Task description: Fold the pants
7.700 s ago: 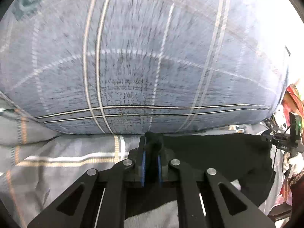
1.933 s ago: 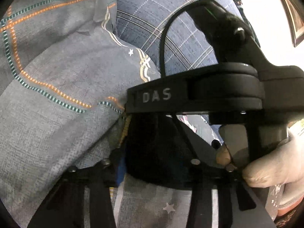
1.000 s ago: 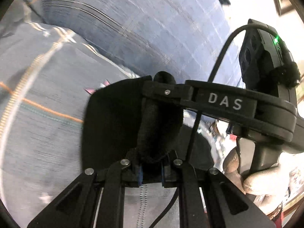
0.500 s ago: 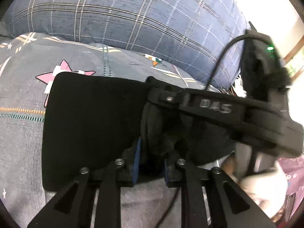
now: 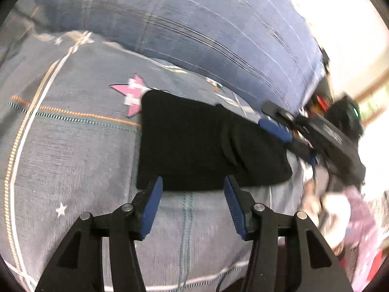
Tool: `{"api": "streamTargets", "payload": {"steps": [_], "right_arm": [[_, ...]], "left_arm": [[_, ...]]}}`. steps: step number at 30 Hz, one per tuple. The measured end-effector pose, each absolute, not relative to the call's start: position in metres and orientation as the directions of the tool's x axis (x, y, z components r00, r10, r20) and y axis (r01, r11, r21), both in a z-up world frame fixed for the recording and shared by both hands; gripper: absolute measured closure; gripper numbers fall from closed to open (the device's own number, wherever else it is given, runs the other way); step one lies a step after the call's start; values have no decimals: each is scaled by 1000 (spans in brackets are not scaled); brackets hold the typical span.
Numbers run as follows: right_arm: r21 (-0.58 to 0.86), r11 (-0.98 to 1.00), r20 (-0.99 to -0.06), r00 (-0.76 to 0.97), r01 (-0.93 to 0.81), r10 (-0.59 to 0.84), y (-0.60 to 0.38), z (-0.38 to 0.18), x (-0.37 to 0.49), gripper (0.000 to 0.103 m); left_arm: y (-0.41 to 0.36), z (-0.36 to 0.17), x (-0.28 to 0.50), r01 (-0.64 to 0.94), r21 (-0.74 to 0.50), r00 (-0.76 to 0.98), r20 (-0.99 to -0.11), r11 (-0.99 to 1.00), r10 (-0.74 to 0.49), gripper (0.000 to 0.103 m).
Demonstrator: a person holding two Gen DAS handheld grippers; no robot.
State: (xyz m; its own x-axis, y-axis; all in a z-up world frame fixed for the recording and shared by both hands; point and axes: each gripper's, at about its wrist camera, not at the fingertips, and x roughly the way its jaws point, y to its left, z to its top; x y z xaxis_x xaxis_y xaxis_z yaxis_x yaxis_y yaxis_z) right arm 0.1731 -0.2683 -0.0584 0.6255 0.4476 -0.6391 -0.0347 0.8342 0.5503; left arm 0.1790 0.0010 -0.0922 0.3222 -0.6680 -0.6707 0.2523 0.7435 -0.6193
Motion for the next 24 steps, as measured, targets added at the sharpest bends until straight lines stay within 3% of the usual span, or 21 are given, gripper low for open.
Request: {"api": "streamTargets", "payload": {"steps": [4, 7, 8, 11, 13, 16, 18, 24], "right_arm": [[677, 734, -597, 544, -53, 590, -246, -84, 189, 50], [703, 711, -614, 508, 3, 604, -242, -114, 202, 50], [710, 704, -616, 511, 31, 599, -245, -122, 202, 54], [726, 681, -611, 546, 96, 574, -261, -140, 198, 91], [749, 651, -592, 567, 124, 573, -272, -149, 191, 102], [759, 641, -571, 588, 113, 573, -276, -147, 184, 101], [721, 690, -575, 615, 68, 540, -273, -131, 174, 90], [597, 802, -633, 615, 1, 470, -254, -119, 147, 88]], "left_arm": [[-12, -97, 198, 255, -588, 351, -684, 768, -640, 52], [-27, -99, 205, 301, -524, 367, -707, 797, -604, 52], [-30, -102, 207, 312, -514, 363, -713, 799, -600, 52], [-38, -108, 208, 358, -477, 359, -723, 803, -590, 51], [-42, -110, 207, 389, -452, 360, -727, 803, -584, 51], [-42, -97, 210, 403, -440, 344, -739, 802, -579, 51], [-38, -82, 215, 402, -464, 367, -708, 789, -603, 51], [-49, -100, 257, 310, -429, 364, -771, 848, -523, 51]]}}
